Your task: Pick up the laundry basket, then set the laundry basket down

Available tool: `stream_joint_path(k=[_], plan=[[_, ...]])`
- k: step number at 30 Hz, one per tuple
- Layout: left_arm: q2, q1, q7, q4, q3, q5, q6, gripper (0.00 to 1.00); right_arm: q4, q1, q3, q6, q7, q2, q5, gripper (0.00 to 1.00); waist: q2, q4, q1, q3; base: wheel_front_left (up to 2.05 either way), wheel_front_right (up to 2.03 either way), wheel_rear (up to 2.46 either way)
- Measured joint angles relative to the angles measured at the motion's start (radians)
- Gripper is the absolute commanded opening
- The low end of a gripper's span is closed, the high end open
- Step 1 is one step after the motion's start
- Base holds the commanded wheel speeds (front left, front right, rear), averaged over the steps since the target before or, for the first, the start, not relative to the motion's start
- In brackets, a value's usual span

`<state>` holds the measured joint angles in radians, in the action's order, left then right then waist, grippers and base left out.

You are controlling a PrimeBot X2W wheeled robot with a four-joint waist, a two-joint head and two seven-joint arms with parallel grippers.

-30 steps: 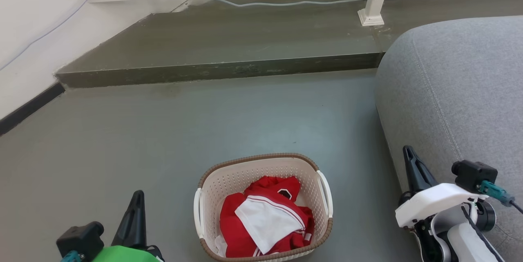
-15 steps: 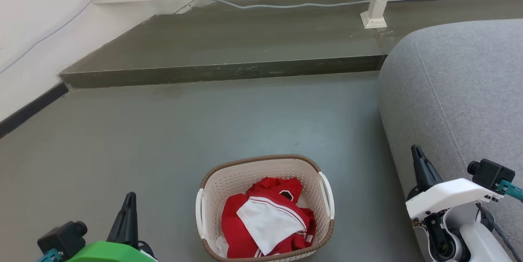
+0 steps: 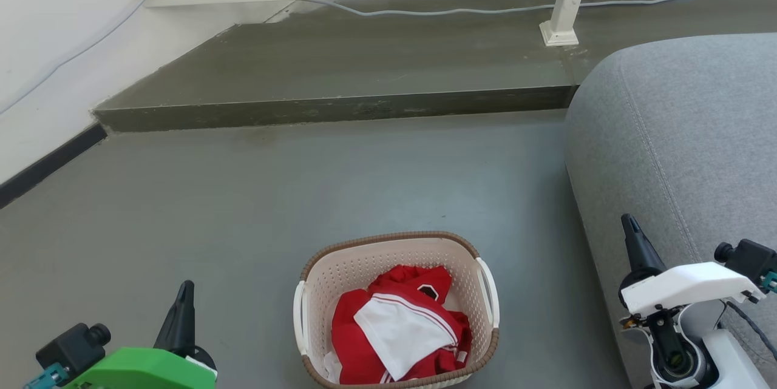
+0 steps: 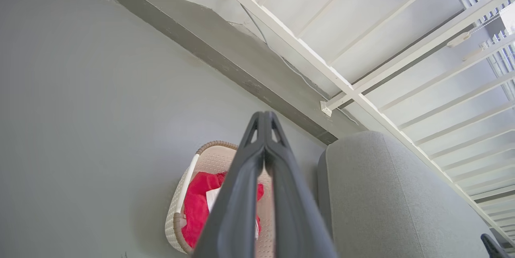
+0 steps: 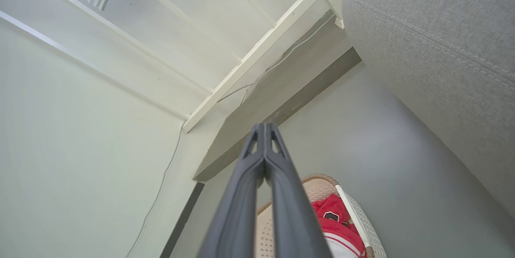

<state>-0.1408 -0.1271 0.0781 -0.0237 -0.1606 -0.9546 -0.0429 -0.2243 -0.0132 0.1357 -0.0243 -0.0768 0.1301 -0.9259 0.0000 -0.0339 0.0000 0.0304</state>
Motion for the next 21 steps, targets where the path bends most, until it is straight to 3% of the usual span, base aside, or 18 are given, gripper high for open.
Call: stream_joint_path(k=[21], plan=[[0.006,0.055,-0.043,-0.078,0.055,-0.295,0.053,0.00,-0.013,-0.015,-0.085,0.051,0.056,-0.020,-0.289,0.00,0.0000,0.014,0.0000,-0.011,0.00,0.00,0.00]])
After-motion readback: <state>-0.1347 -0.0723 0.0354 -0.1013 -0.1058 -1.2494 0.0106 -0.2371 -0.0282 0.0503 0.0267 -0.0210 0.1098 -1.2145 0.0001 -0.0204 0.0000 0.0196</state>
